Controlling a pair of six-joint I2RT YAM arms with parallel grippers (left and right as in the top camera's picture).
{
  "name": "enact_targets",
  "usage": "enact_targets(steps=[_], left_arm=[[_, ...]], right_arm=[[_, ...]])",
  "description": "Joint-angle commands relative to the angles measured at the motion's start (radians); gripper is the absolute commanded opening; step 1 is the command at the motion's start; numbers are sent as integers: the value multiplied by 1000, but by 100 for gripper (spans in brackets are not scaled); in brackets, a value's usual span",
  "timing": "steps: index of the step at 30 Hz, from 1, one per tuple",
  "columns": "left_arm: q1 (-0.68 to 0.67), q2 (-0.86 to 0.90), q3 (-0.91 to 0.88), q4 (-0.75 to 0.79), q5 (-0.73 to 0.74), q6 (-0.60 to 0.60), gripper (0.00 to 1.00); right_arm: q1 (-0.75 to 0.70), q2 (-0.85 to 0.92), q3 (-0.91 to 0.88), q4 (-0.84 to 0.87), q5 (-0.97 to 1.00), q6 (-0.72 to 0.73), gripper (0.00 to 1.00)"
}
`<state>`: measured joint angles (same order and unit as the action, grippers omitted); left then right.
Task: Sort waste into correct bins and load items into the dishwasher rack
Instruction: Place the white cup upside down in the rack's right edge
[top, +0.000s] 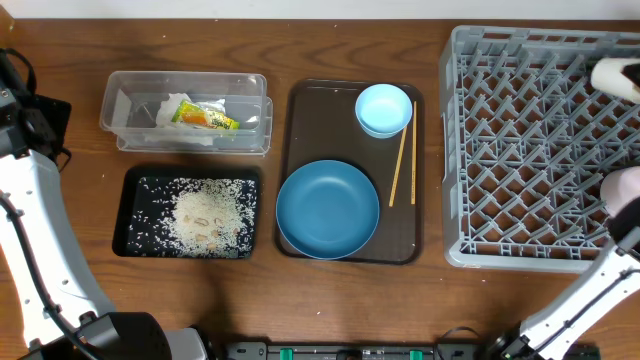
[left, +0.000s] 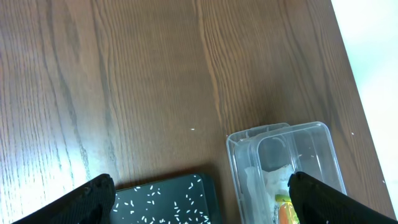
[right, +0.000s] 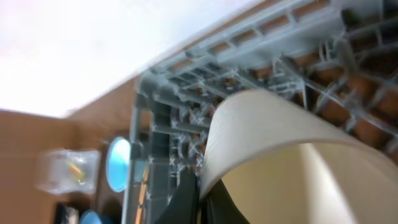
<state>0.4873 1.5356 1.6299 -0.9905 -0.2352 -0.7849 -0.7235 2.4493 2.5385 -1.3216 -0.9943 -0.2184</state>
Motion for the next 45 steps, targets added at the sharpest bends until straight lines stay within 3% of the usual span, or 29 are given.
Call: enact_targets(steps=[1,7,12,14,18,23,29,36,41,45], left_arm=[[3,2,3,-3,-5,6,92],[3,2,3,-3,-5,6,92],[3,2,3,-3,-5,6,92],[3,2,3,-3,-5,6,92],[3,2,3,-3,-5,6,92],[3,2,3,-3,-5,6,92],[3,2,3,-3,-5,6,92],[3,2,3,-3,-5,6,92],[3,2,3,-3,-5,6,92],[3,2,3,-3,-5,6,92]], right_arm=[[-58,5,-119,92,-389,-67,1],[-109,5,-339,358,-565,-55,1],[-112,5,-467,641,-488,209,1],[-116,5,-496,681,-444,260,1],[-126,5,-526,681,-417,275,1],[-162,0,-525,572,-229,318,6],[-214,-40,-525,407,-13,238,7],[-256,-165,-525,343,66,246,7],[-257,-280,-525,326,254,342,7],[-255,-347,-525,326,290,360,8]])
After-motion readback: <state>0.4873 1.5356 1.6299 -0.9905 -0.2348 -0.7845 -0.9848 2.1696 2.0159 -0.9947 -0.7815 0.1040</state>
